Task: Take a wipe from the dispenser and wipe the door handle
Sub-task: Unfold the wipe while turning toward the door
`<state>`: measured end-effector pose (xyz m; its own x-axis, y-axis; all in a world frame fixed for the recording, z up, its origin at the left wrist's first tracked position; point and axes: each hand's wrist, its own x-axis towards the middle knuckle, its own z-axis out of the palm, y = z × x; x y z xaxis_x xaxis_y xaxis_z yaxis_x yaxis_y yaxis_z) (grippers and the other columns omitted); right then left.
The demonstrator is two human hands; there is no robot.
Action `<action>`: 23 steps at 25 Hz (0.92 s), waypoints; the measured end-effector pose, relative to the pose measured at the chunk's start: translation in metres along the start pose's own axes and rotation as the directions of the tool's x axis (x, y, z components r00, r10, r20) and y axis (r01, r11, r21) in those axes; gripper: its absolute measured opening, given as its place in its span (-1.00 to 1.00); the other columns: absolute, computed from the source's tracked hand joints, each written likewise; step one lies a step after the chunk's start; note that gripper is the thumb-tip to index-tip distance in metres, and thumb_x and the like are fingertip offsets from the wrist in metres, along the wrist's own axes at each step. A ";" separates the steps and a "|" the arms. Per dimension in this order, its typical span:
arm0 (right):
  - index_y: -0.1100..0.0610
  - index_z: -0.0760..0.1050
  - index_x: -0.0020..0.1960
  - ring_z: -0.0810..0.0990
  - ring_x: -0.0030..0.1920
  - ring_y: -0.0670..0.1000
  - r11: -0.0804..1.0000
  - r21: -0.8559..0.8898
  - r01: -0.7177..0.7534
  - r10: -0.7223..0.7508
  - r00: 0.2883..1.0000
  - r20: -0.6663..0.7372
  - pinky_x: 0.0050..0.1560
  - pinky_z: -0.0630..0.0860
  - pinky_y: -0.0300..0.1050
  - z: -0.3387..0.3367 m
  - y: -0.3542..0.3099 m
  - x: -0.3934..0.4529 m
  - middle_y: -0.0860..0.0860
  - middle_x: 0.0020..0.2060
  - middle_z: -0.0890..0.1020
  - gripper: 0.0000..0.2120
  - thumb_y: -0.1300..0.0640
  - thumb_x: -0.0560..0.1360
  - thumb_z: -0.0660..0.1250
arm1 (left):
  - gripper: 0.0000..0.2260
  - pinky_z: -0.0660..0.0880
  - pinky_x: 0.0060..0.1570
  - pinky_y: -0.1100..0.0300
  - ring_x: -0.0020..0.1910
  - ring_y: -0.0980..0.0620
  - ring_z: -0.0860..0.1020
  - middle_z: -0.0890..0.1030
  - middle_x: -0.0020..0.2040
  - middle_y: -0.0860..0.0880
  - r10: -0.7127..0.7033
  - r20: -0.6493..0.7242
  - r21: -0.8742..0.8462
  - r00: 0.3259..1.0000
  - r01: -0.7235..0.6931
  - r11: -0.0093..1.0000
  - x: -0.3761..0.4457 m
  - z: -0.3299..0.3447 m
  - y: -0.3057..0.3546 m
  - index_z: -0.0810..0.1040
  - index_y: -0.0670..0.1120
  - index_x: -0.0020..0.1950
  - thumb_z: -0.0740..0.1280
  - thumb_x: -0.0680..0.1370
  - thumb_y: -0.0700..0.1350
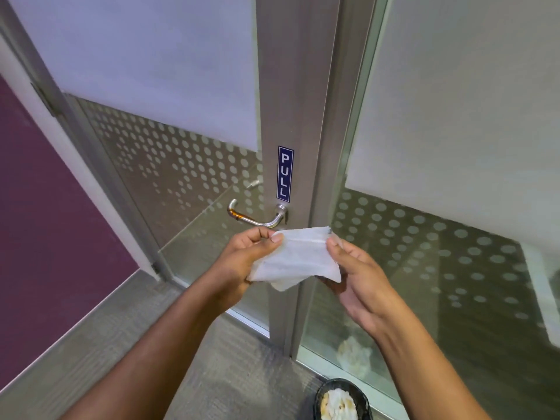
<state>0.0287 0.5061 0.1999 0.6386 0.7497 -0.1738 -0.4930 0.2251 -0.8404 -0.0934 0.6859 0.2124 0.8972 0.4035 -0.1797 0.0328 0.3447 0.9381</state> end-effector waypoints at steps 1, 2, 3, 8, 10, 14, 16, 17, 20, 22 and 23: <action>0.21 0.66 0.25 0.74 0.04 0.07 0.997 0.071 -0.027 0.026 0.999 0.024 -0.01 0.67 -0.09 0.002 -0.003 0.005 0.22 0.18 0.72 -0.69 0.05 0.64 0.32 | -0.90 0.57 -0.34 0.21 -0.29 0.03 0.68 0.72 -0.15 -0.07 -0.008 0.003 0.015 1.000 0.008 1.000 0.002 -0.002 0.001 0.61 -0.07 -0.06 0.47 0.60 -0.09; 0.21 0.66 0.26 0.74 0.08 0.10 0.990 0.130 -0.048 0.042 0.998 0.054 0.00 0.70 -0.02 0.005 -0.005 0.009 0.24 0.20 0.71 -0.67 0.03 0.61 0.35 | -0.89 0.53 -0.33 0.19 -0.28 0.01 0.66 0.70 -0.14 -0.09 -0.011 -0.004 0.024 1.000 0.011 1.000 0.005 -0.002 0.001 0.60 -0.07 -0.06 0.43 0.63 -0.09; 0.24 0.62 0.30 0.72 0.16 0.15 0.983 0.171 -0.063 0.047 0.994 0.098 0.08 0.71 0.05 0.009 -0.004 0.012 0.26 0.24 0.69 -0.62 0.04 0.58 0.40 | -0.88 0.49 -0.28 0.17 -0.26 -0.02 0.62 0.68 -0.14 -0.10 -0.008 -0.022 0.018 1.000 0.009 1.000 0.009 -0.003 0.000 0.58 -0.08 -0.06 0.37 0.67 -0.10; 0.20 0.61 0.24 0.74 0.07 0.10 0.992 -0.095 -0.079 0.089 0.990 0.111 0.03 0.72 -0.09 0.024 -0.001 0.027 0.19 0.11 0.73 -0.48 0.38 0.31 0.59 | -0.80 0.51 -0.28 0.19 -0.29 0.07 0.56 0.58 -0.27 -0.02 0.048 -0.038 0.003 0.998 -0.048 0.999 0.026 -0.013 0.010 0.56 0.02 -0.24 0.38 0.58 -0.14; 0.26 0.58 0.31 0.71 0.14 0.13 0.979 -0.185 -0.086 0.109 0.987 0.118 0.12 0.69 -0.06 0.028 -0.003 0.030 0.25 0.18 0.72 -0.44 0.43 0.33 0.55 | -0.70 0.53 -0.38 0.23 -0.37 0.08 0.58 0.61 -0.32 0.00 0.043 -0.091 -0.027 0.995 -0.046 0.999 0.031 -0.029 0.017 0.54 0.03 -0.33 0.41 0.57 -0.22; 0.30 0.58 0.32 0.71 0.13 0.14 0.968 -0.242 -0.062 0.084 0.993 0.085 0.14 0.67 -0.04 0.046 -0.006 0.045 0.26 0.18 0.71 -0.47 0.43 0.36 0.54 | -0.69 0.52 -0.33 0.18 -0.38 0.04 0.61 0.69 -0.30 -0.06 0.157 -0.166 0.107 0.974 -0.140 0.984 0.046 -0.070 0.030 0.57 0.03 -0.22 0.49 0.59 -0.33; 0.31 0.56 0.32 0.72 0.07 0.16 0.962 -0.271 -0.038 0.048 0.998 0.029 0.09 0.68 -0.06 0.057 -0.006 0.052 0.29 0.12 0.72 -0.50 0.51 0.40 0.50 | -0.77 0.61 -0.31 0.16 -0.33 -0.02 0.69 0.77 -0.22 -0.14 0.185 -0.140 0.073 0.973 -0.176 0.982 0.051 -0.086 0.038 0.61 0.02 0.00 0.49 0.60 -0.33; 0.30 0.55 0.32 0.72 0.02 0.17 0.955 -0.295 -0.028 0.028 1.000 -0.006 0.05 0.68 -0.09 0.061 -0.005 0.055 0.31 0.09 0.73 -0.50 0.55 0.42 0.45 | -0.74 0.65 -0.32 0.14 -0.29 -0.03 0.73 0.81 -0.15 -0.16 0.195 -0.124 0.052 0.973 -0.190 0.980 0.054 -0.095 0.042 0.62 0.03 0.09 0.46 0.62 -0.34; 0.22 0.50 0.31 0.71 -0.10 0.16 0.928 -0.373 0.002 -0.046 0.993 -0.109 -0.04 0.68 -0.13 0.072 0.005 0.058 0.34 0.01 0.75 -0.50 0.59 0.47 0.37 | -0.64 0.70 -0.24 0.18 -0.15 0.01 0.76 0.83 -0.04 -0.10 0.262 -0.067 0.091 0.963 -0.255 0.963 0.061 -0.121 0.050 0.73 0.12 0.05 0.38 0.67 -0.37; 0.25 0.48 0.27 0.74 -0.16 0.12 0.938 -0.345 0.038 -0.126 0.963 -0.239 -0.11 0.72 -0.12 0.079 0.016 0.059 0.32 -0.06 0.76 -0.59 0.53 0.50 0.40 | -0.57 0.69 -0.09 0.22 -0.06 0.07 0.76 0.84 -0.03 0.00 0.282 -0.058 0.186 0.958 -0.267 0.946 0.066 -0.137 0.051 0.82 0.10 -0.09 0.36 0.66 -0.40; 0.27 0.47 0.23 0.76 -0.19 0.10 0.946 -0.317 0.066 -0.170 0.934 -0.313 -0.12 0.74 -0.11 0.082 0.023 0.059 0.30 -0.10 0.77 -0.65 0.50 0.51 0.40 | -0.56 0.68 -0.01 0.22 -0.02 0.11 0.76 0.84 -0.02 0.03 0.266 -0.057 0.220 0.962 -0.248 0.943 0.067 -0.143 0.050 0.84 0.11 -0.12 0.38 0.66 -0.40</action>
<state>0.0058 0.6066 0.2123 0.8655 0.4674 -0.1801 -0.2371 0.0655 -0.9693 -0.0945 0.8518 0.2051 0.8471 0.5280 0.0600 -0.0945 0.0385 0.9948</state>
